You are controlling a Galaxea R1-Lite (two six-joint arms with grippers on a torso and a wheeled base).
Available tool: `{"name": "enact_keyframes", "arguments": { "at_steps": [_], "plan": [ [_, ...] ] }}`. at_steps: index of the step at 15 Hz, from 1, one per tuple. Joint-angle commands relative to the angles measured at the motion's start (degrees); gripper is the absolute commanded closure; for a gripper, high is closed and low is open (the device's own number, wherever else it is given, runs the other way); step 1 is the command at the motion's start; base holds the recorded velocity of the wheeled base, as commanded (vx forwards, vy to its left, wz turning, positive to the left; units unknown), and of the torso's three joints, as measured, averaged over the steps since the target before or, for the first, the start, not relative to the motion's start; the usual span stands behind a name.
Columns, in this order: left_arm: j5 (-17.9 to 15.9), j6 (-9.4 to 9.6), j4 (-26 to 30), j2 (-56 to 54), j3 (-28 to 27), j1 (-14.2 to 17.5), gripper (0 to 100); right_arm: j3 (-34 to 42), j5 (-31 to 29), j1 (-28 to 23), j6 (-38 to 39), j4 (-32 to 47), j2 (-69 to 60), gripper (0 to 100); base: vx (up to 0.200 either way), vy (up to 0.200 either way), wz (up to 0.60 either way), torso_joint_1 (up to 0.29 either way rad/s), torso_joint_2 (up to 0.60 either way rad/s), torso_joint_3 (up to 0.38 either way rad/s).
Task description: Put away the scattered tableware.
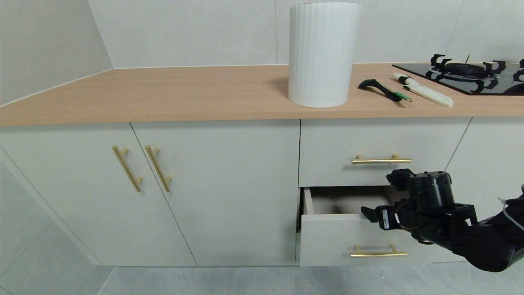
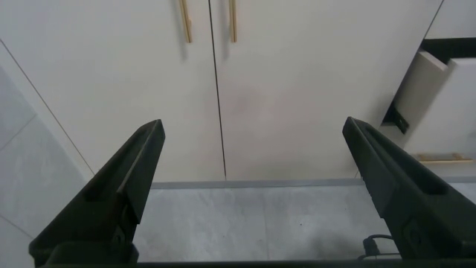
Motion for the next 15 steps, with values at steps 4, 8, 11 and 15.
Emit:
{"name": "enact_keyframes", "arguments": {
  "at_steps": [4, 8, 11, 15],
  "plan": [
    [0.05, 0.02, -0.01, 0.07, 0.00, 0.00, 0, -2.62, 3.07, 0.47, -0.05, 17.40, -11.15, 0, 0.000, 0.000, 0.00, 0.000, 0.00, 0.000],
    [-0.04, 0.02, -0.01, 0.07, 0.00, 0.00, 0, -8.33, 7.81, 2.67, -0.23, 40.78, -17.91, 0, 0.000, 0.000, 0.00, 0.000, 0.00, 0.000],
    [-0.04, 0.02, -0.01, 0.07, 0.00, 0.00, 0, -9.21, 7.73, 3.72, -0.49, 46.66, -18.27, 0, 0.000, 0.000, 0.00, 0.000, 0.00, 0.000],
    [0.05, 0.02, -0.01, 0.07, 0.00, 0.00, 0, -10.27, 7.20, 4.69, -2.07, 52.99, -17.83, 0, 0.000, 0.000, 0.00, 0.000, 0.00, 0.000]
  ]
}}
